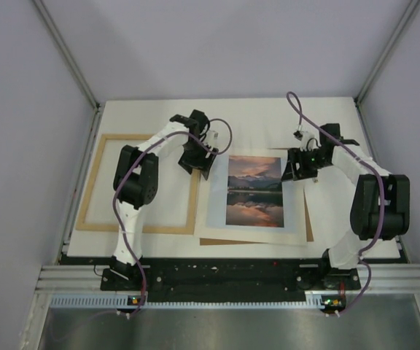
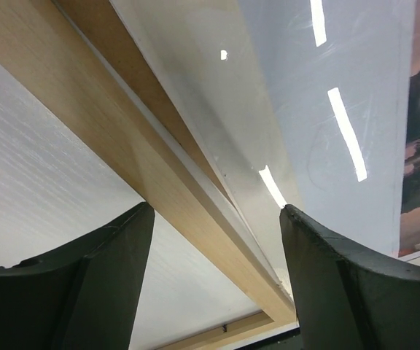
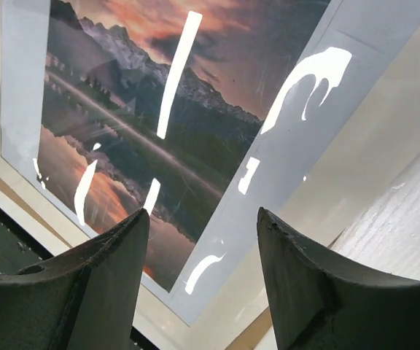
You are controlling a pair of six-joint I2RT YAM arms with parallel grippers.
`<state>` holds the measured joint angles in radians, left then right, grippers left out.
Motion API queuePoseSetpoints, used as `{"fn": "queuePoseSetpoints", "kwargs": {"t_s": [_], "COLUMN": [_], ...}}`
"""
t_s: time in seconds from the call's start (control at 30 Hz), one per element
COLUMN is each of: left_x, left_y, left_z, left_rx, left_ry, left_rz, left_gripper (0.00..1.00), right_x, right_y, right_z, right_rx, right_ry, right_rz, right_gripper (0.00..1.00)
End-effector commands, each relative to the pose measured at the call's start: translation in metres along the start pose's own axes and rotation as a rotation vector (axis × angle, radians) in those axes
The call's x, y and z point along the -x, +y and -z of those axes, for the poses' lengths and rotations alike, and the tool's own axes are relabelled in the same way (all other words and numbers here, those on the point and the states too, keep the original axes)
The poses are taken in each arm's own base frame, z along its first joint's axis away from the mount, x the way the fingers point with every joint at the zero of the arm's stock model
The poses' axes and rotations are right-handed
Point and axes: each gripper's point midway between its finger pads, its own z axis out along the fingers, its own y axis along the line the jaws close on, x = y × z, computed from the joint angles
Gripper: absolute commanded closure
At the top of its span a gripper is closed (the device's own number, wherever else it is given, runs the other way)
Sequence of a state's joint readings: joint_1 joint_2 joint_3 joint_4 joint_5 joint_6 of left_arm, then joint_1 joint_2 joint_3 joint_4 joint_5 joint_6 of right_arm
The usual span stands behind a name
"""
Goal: Take the photo out of the frame
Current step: Move the photo frame item to the center of the board, then pick up the photo frame item from the photo frame.
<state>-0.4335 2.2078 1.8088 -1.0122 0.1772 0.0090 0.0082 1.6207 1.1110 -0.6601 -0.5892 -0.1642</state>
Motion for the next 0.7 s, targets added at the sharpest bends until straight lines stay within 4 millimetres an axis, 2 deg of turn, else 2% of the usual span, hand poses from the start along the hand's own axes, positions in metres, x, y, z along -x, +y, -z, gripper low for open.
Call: {"fn": "queuePoseSetpoints", "kwargs": {"t_s": [0.0, 0.07, 0.2, 0.4, 0.67], "left_x": [0.03, 0.031, 0.023, 0.009, 0.0], "left_y": [-0.024, -0.029, -0.039, -0.052, -0.083], "left_z": [0.052, 0.061, 0.063, 0.054, 0.035], "left_rx": [-0.062, -0.083, -0.13, -0.186, -0.243], "left_ry": [-0.153, -0.174, -0.167, -0.154, -0.114], "left_rz": [-0.036, -0.045, -0.063, -0.106, -0.169], "left_gripper": [0.24, 0.23, 0.23, 0.23, 0.23], "right_x": [-0.01, -0.011, -0.012, -0.015, -0.012], "right_y": [-0.016, -0.023, -0.041, -0.059, -0.084], "right_z": [-0.012, -0.014, -0.01, -0.003, -0.008], "right_rx": [0.028, 0.016, -0.035, -0.093, -0.152], "right_ry": [0.033, 0.04, 0.035, 0.029, 0.052], "right_rz": [-0.048, -0.073, -0.108, -0.136, -0.172], "right_gripper": [0.39, 0.39, 0.39, 0.39, 0.39]}}
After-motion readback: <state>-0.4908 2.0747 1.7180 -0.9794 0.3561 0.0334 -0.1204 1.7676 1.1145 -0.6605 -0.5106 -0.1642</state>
